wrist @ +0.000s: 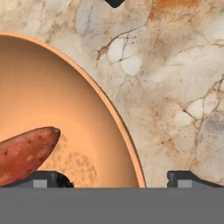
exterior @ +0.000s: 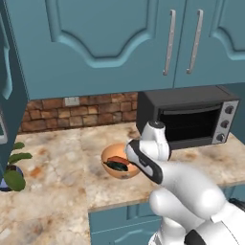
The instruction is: Place the bowl with the sweet potato and eggplant on the top shelf of the fridge. Place the bowl with the steak and chicken drumstick on the second highest shelf of the fridge.
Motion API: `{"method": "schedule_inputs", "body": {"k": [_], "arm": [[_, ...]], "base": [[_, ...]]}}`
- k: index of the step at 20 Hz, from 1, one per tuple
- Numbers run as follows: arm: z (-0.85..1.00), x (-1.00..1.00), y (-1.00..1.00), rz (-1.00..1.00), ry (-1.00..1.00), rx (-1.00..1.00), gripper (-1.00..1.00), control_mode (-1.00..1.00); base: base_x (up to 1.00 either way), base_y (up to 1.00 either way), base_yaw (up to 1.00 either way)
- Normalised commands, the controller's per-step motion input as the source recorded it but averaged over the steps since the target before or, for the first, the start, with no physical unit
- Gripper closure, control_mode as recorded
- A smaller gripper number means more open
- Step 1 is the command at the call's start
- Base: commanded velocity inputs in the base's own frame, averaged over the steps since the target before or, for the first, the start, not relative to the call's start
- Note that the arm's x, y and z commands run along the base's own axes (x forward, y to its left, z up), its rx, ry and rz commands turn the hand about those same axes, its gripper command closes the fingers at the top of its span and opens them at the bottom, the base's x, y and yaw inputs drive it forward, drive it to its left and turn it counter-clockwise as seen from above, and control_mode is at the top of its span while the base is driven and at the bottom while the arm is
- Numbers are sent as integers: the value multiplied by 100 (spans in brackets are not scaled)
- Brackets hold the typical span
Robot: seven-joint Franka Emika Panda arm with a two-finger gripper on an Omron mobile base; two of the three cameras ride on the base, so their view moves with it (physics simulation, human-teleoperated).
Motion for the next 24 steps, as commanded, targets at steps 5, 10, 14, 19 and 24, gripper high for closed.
{"method": "schedule_inputs", "body": {"k": [5,10,14,19,24], "arm": [[-12,0,3,0,1,-3,100,-100],[0,-22,0,0,0,0,100,-100],[3,-80,1,0,-4,0,100,-100],[61,-97,20,-3,-23,-4,100,-100],[98,-97,7,-11,-28,-4,100,-100]], "base": [[0,0,0],[0,0,0],[0,0,0],[0,0,0],[0,0,0]]}}
